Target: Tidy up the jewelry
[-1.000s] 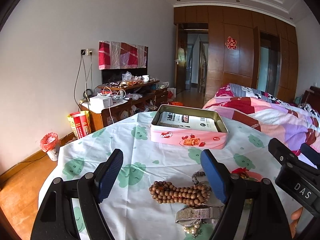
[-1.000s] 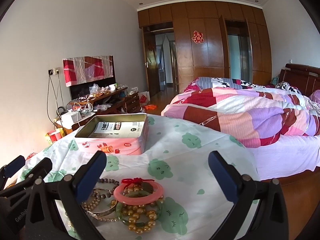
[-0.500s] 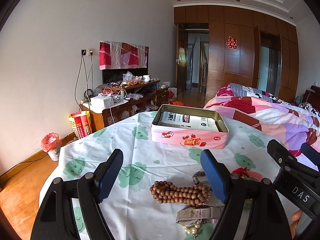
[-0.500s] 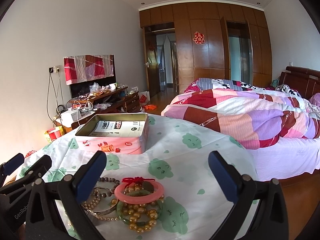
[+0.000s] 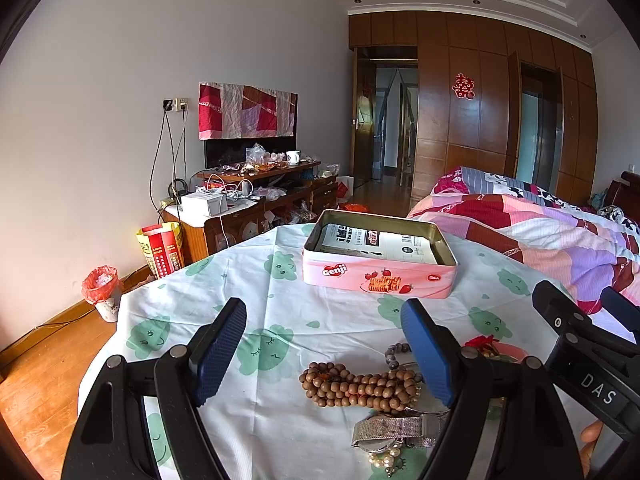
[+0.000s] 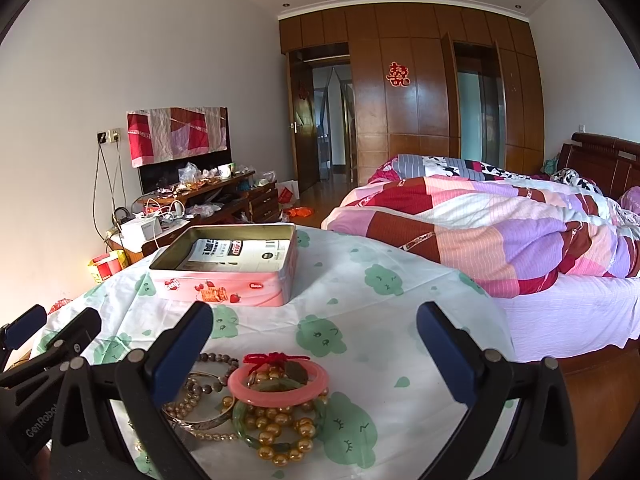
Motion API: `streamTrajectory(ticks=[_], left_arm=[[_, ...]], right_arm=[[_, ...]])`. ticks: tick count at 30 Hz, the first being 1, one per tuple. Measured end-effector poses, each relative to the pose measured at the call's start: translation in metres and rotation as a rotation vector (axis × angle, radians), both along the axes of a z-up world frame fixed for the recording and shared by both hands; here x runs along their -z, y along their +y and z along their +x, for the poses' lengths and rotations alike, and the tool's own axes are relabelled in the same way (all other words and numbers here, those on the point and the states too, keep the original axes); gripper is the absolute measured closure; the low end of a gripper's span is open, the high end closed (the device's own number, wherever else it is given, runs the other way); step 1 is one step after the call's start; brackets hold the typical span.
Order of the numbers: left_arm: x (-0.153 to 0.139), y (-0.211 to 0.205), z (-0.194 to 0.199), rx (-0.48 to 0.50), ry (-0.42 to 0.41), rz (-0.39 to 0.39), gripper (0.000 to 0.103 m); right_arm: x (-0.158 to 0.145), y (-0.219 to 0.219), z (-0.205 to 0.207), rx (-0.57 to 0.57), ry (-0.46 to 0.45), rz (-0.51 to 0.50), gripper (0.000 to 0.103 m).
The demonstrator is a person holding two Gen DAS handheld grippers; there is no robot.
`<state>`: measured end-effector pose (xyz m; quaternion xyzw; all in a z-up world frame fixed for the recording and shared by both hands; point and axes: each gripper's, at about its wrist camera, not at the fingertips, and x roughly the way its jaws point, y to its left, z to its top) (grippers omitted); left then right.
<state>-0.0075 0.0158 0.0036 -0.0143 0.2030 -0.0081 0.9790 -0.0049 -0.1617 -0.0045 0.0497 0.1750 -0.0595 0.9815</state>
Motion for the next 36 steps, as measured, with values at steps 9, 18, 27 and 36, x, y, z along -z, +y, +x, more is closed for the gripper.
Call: streamTrajectory(ticks=[9, 18, 27, 36], left_arm=[[0.000, 0.000, 0.000, 0.000, -0.001, 0.000, 0.023], [0.000, 0.000, -0.001, 0.000, 0.000, 0.000, 0.023], [0.002, -0.002, -0.001, -0.001, 0.006, -0.002, 0.023], [0.007, 0.011, 0.005, 0.040, 0.064, -0.063, 0.023]], right_arm=[[0.000, 0.001, 0.000, 0.000, 0.003, -0.002, 0.000], [0.000, 0.001, 0.001, 0.000, 0.004, -0.003, 0.000], [0.002, 0.000, -0.003, 0.002, 0.009, -0.004, 0.000], [0.002, -0.001, -0.003, 0.001, 0.011, 0.007, 0.000]])
